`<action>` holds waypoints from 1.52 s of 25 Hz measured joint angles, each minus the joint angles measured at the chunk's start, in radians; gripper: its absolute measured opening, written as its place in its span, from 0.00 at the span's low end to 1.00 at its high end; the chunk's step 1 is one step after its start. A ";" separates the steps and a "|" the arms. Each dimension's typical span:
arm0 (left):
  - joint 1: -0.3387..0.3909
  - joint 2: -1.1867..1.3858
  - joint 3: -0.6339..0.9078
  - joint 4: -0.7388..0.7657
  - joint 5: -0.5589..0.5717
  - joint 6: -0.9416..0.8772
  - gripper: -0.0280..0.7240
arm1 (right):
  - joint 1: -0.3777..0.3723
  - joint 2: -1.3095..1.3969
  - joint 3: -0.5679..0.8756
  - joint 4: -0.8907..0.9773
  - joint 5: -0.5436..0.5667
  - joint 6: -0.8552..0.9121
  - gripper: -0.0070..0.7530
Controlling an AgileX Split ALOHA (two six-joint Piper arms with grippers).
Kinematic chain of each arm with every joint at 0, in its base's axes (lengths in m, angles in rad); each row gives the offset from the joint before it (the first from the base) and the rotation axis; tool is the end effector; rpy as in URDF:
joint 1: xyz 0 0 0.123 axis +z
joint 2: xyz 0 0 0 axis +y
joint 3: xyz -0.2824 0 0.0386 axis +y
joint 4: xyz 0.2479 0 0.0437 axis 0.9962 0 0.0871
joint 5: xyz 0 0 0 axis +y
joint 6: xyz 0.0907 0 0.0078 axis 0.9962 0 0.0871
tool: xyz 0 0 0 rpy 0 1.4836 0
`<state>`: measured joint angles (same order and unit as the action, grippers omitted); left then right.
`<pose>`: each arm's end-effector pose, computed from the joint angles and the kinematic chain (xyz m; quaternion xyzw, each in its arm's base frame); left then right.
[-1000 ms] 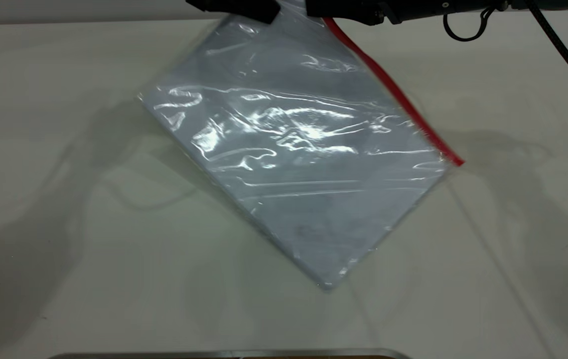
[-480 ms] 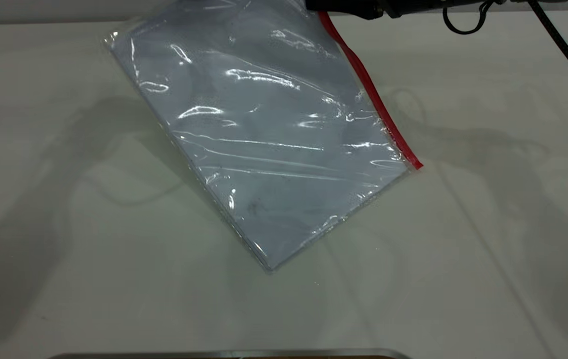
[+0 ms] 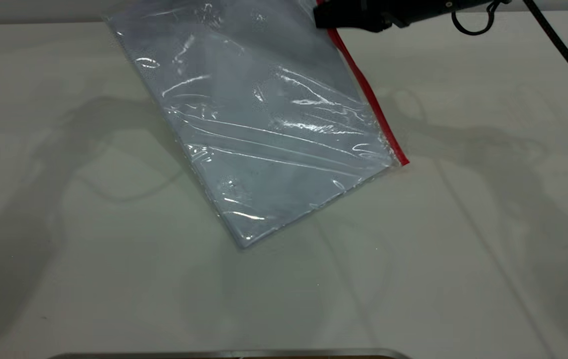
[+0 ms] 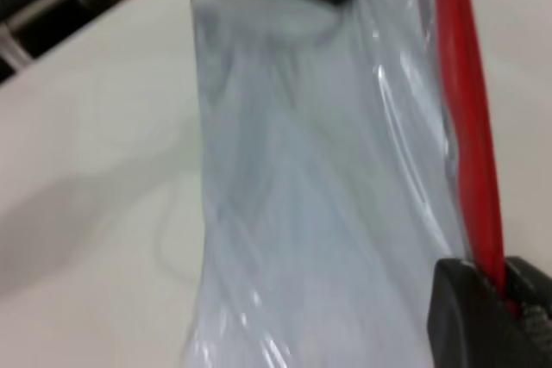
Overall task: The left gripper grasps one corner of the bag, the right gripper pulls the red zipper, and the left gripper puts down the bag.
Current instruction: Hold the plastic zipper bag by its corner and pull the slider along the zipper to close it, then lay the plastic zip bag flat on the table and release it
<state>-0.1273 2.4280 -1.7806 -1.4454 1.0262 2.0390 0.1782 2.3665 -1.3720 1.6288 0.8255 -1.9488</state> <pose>0.4837 -0.1399 0.1308 0.5000 0.6580 -0.3296 0.4565 0.4227 0.1441 0.0628 -0.3381 0.7998 0.3550 0.3463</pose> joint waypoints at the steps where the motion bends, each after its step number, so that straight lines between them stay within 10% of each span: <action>1: 0.005 0.000 0.000 -0.003 0.000 0.001 0.11 | 0.000 0.000 0.000 -0.037 -0.022 0.019 0.05; 11: 0.052 -0.022 -0.003 -0.112 -0.022 0.022 0.11 | -0.035 0.022 0.015 -0.502 -0.195 0.315 0.06; 20: 0.056 -0.026 -0.006 -0.104 -0.027 -0.029 0.11 | -0.042 0.023 0.016 -0.484 -0.216 0.358 0.09; 28: 0.045 -0.011 -0.013 0.096 -0.038 -0.372 0.13 | -0.047 -0.062 -0.015 -0.409 -0.150 0.357 0.47; 38: 0.001 0.116 -0.013 0.146 -0.117 -0.667 0.56 | -0.047 -0.478 -0.068 -0.467 0.165 0.519 0.55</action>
<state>-0.1267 2.5437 -1.7936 -1.2997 0.9095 1.3725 0.1315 1.8885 -1.4396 1.1617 0.9905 -1.4298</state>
